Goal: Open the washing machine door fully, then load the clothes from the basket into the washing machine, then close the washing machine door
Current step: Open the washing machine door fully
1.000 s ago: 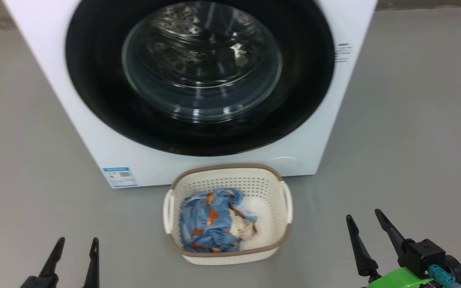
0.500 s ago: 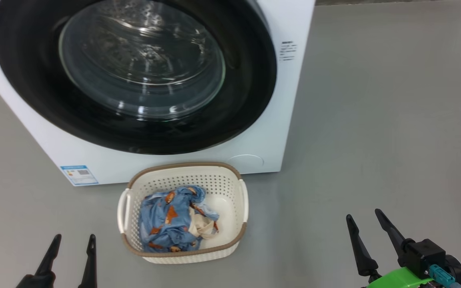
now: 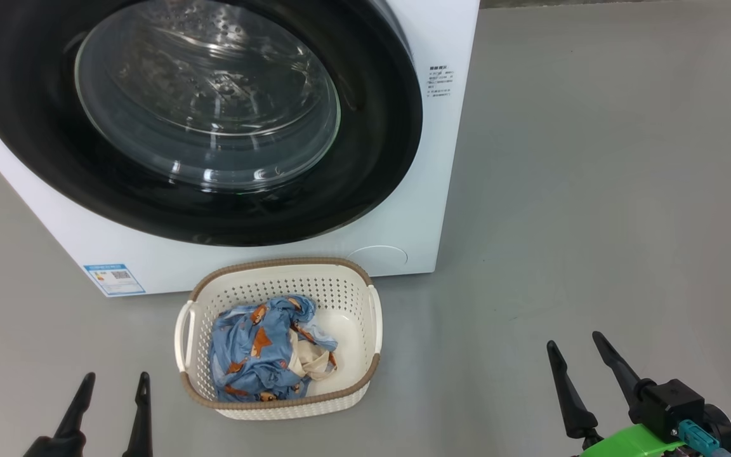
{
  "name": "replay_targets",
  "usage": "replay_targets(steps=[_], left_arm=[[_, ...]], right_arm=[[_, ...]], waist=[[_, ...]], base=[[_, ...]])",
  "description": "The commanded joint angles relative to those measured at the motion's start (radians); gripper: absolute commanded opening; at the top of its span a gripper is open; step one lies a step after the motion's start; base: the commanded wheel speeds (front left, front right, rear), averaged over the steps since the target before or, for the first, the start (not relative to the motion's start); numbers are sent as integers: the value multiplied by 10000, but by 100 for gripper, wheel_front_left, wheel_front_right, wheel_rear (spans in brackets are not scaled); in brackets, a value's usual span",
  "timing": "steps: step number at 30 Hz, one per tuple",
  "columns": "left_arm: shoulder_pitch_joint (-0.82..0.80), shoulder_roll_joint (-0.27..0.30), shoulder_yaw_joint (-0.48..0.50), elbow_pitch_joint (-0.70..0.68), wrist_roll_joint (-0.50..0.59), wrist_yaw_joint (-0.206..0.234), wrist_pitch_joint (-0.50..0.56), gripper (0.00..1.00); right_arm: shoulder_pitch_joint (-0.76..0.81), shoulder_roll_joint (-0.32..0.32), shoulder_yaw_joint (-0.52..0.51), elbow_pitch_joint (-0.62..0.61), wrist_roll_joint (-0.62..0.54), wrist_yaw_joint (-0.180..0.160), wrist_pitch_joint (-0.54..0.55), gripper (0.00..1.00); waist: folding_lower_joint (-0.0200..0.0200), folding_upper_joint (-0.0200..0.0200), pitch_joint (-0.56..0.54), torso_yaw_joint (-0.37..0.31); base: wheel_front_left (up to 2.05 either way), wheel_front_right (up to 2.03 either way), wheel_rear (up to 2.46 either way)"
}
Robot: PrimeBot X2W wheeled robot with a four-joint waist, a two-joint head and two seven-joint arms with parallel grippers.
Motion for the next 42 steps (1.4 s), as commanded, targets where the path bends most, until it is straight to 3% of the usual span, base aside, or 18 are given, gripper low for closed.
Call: replay_targets(steps=[1, 2, 3, 4, 5, 7, 21, 26, 32, 42], left_arm=[[-394, 136, 360, -197, -93, -38, -67, 100], [-404, 133, 364, -195, -94, -41, -67, 100], [-412, 131, 369, -195, -95, -43, -67, 100], [-420, 128, 374, -195, -95, -45, -67, 100], [-426, 125, 380, -192, -96, -47, -67, 100], [-436, 121, 386, -180, -96, -50, -67, 100], [-455, 106, 411, -167, -74, -63, -67, 100], [-443, 128, 398, -157, -71, -66, -67, 100], [-421, 163, 335, -157, -106, -67, -67, 100], [-416, 150, 91, -229, -180, -68, -67, 100]], right_arm=[[-194, -16, 307, -248, 58, 17, -120, 88], [-201, -16, 314, -254, 68, 17, -120, 78], [-208, -15, 320, -260, 75, 17, -120, 56], [-224, -18, 351, -295, 126, 17, -120, 42], [-225, -26, 369, -317, 142, 17, -120, 35], [-222, -44, 413, -331, 195, 17, -120, 0], [-210, -105, 572, -351, 342, 17, -120, 0], [-184, -53, 402, -398, 910, 17, -120, 0], [-147, 1, 71, -295, 2585, 17, -120, 0], [-448, 7, -1251, 1039, 7926, 17, -120, 0]], waist=[[0, -1, -1, 0], [0, -1, 1, -2], [0, -1, 4, -3], [0, -1, 7, -3], [0, -1, 7, -4], [0, -1, 5, -1], [0, -1, 4, 27], [0, -1, 1, 42], [0, -1, -2, 72], [0, -1, 159, 281]], base=[[0, 0, 0], [0, 0, 0], [0, 0, 0], [0, 0, 0], [0, 0, 0], [0, 0, 0], [0, 0, 0], [0, 0, 0], [0, 0, 0], [0, 0, 0]])
